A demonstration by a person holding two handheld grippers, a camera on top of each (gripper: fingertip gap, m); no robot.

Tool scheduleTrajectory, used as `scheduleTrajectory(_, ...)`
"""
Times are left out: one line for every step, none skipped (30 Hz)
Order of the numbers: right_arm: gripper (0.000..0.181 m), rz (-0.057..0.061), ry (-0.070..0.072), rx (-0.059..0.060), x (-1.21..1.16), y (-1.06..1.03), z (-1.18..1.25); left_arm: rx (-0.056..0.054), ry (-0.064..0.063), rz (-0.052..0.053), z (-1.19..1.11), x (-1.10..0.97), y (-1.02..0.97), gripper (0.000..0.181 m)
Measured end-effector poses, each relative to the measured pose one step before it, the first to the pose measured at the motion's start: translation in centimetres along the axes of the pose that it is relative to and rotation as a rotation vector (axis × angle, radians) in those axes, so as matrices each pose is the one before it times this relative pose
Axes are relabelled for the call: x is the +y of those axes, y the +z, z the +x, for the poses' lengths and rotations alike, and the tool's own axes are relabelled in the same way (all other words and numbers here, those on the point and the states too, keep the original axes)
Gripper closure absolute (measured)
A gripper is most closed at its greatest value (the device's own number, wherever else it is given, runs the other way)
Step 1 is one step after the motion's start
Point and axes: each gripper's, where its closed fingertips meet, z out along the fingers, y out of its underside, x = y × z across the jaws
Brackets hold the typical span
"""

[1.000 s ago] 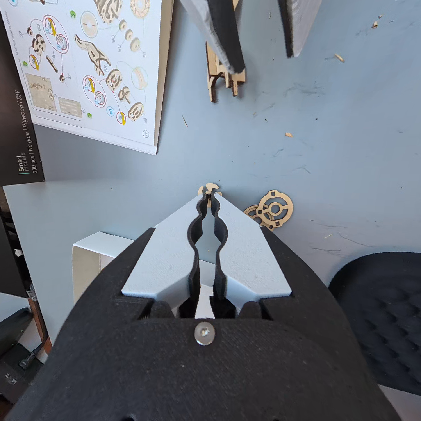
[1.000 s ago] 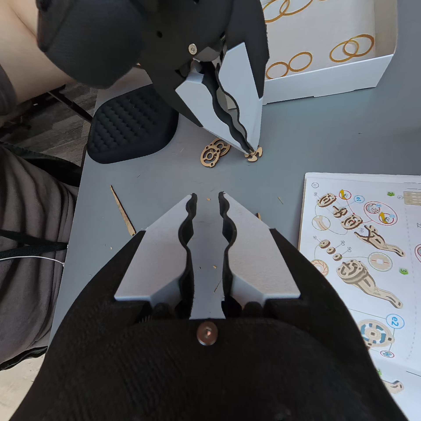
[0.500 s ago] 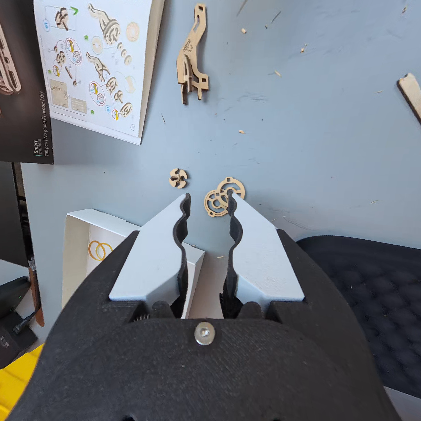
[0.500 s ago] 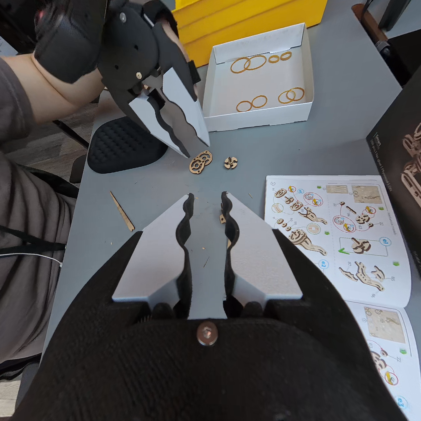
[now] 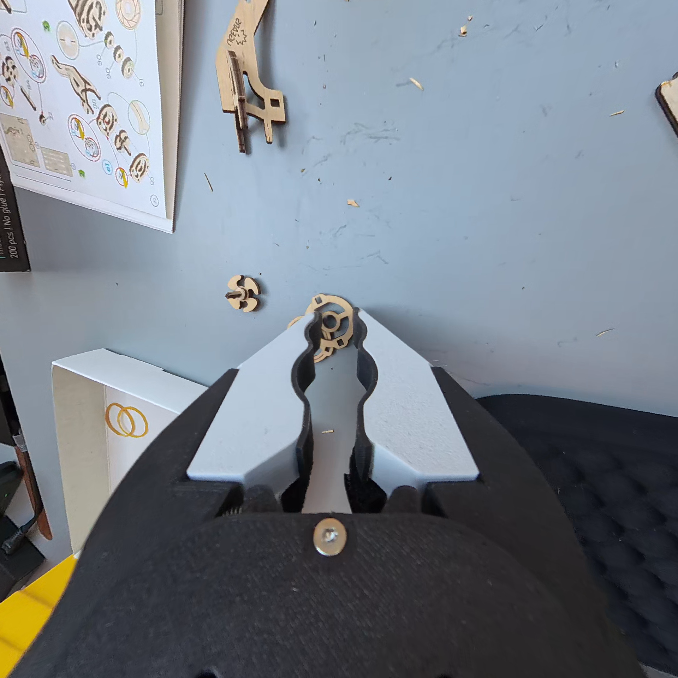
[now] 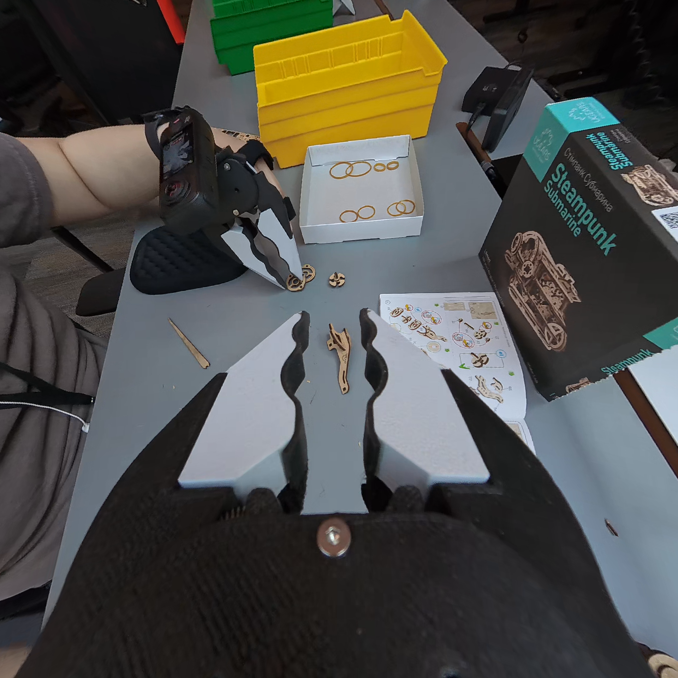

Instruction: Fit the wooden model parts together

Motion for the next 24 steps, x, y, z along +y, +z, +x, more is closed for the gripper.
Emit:
scheduleTrajectory(0.153, 0.0080, -0.0019, 0.0054, -0.131, -0.350, 0.005, 0.0063, 0.0017, 0.0006, 0.098, 0.030, 0.072, 0.171)
scheduleTrajectory(0.153, 0.0066, -0.0014, 0.0039, -0.113, -0.290, 0.009, 0.0054, 0.0007, 0.0030, 0.100, -0.009, 0.045, 0.175)
scheduleTrajectory(0.153, 0.0039, -0.0013, 0.0037, -0.066, -0.211, 0.026, -0.0027, -0.0024, 0.0035, -0.025, -0.009, 0.012, 0.175)
scheduleTrajectory(0.152, 0.0011, -0.0008, 0.0030, -0.006, -0.145, 0.020, -0.0056, -0.0051, 0.0020, -0.074, 0.013, -0.013, 0.173)
scheduleTrajectory(0.152, -0.0019, -0.0004, 0.0016, 0.051, -0.097, 0.019, -0.0018, -0.0057, 0.0021, -0.012, 0.031, -0.042, 0.172)
scheduleTrajectory(0.152, -0.0038, -0.0008, 0.0013, 0.080, -0.053, 0.022, -0.0008, -0.0057, 0.0021, -0.004, 0.040, -0.056, 0.171)
scheduleTrajectory(0.151, -0.0034, -0.0021, 0.0014, 0.051, -0.025, 0.006, -0.0019, -0.0063, 0.0045, -0.032, 0.018, -0.116, 0.168)
scheduleTrajectory(0.151, -0.0012, -0.0028, 0.0015, 0.014, -0.016, -0.002, -0.0009, -0.0087, 0.0095, -0.037, -0.050, -0.216, 0.166)
scheduleTrajectory(0.151, -0.0006, -0.0017, 0.0002, -0.002, 0.001, -0.030, 0.0004, -0.0115, 0.0124, -0.076, -0.092, -0.286, 0.162)
scheduleTrajectory(0.151, -0.0012, -0.0011, -0.0012, -0.012, 0.010, -0.064, -0.0003, -0.0121, 0.0112, -0.141, -0.091, -0.318, 0.156)
scheduleTrajectory(0.151, -0.0002, -0.0025, -0.0018, -0.031, 0.028, -0.077, 0.0070, -0.0076, 0.0027, -0.057, 0.013, -0.267, 0.151)
scheduleTrajectory(0.151, -0.0003, -0.0031, -0.0022, -0.039, 0.045, -0.088, 0.0069, 0.0013, -0.0091, -0.082, 0.133, -0.175, 0.148)
scheduleTrajectory(0.151, -0.0022, -0.0031, -0.0020, 0.002, 0.066, -0.078, 0.0005, 0.0058, -0.0134, -0.183, 0.127, -0.062, 0.147)
scheduleTrajectory(0.150, -0.0046, -0.0024, -0.0005, 0.051, 0.095, -0.032, -0.0034, 0.0048, -0.0156, -0.276, 0.056, 0.019, 0.145)
scheduleTrajectory(0.150, -0.0059, -0.0018, 0.0002, 0.073, 0.097, -0.021, 0.0043, 0.0032, -0.0147, -0.153, -0.014, 0.077, 0.144)
scheduleTrajectory(0.150, -0.0065, -0.0012, -0.0010, 0.106, 0.091, -0.038, 0.0126, 0.0028, -0.0129, -0.008, -0.070, 0.099, 0.144)
scheduleTrajectory(0.150, -0.0063, -0.0013, -0.0016, 0.104, 0.069, -0.051, 0.0117, 0.0039, -0.0106, 0.037, -0.097, 0.121, 0.144)
scheduleTrajectory(0.150, -0.0058, -0.0023, -0.0011, 0.084, 0.038, -0.059, 0.0118, 0.0051, -0.0138, 0.094, -0.003, 0.137, 0.144)
scheduleTrajectory(0.149, -0.0046, -0.0029, 0.0009, 0.065, -0.005, -0.039, 0.0065, 0.0024, -0.0182, 0.022, 0.132, 0.146, 0.144)
scheduleTrajectory(0.149, -0.0026, -0.0030, 0.0016, 0.035, -0.026, -0.027, 0.0010, -0.0034, -0.0146, -0.050, 0.129, 0.163, 0.142)
scheduleTrajectory(0.149, -0.0004, -0.0023, 0.0010, -0.004, -0.056, -0.019, 0.0011, -0.0095, -0.0085, -0.071, 0.088, 0.165, 0.141)
scheduleTrajectory(0.149, 0.0010, -0.0013, 0.0008, -0.023, -0.051, -0.006, 0.0062, -0.0130, -0.0038, -0.006, 0.060, 0.173, 0.140)
scheduleTrajectory(0.149, 0.0018, -0.0004, 0.0000, -0.028, -0.057, -0.010, 0.0095, -0.0139, -0.0044, 0.039, 0.089, 0.182, 0.140)
scheduleTrajectory(0.149, 0.0019, 0.0004, -0.0021, -0.023, -0.032, -0.015, 0.0067, -0.0112, -0.0080, -0.001, 0.145, 0.213, 0.140)
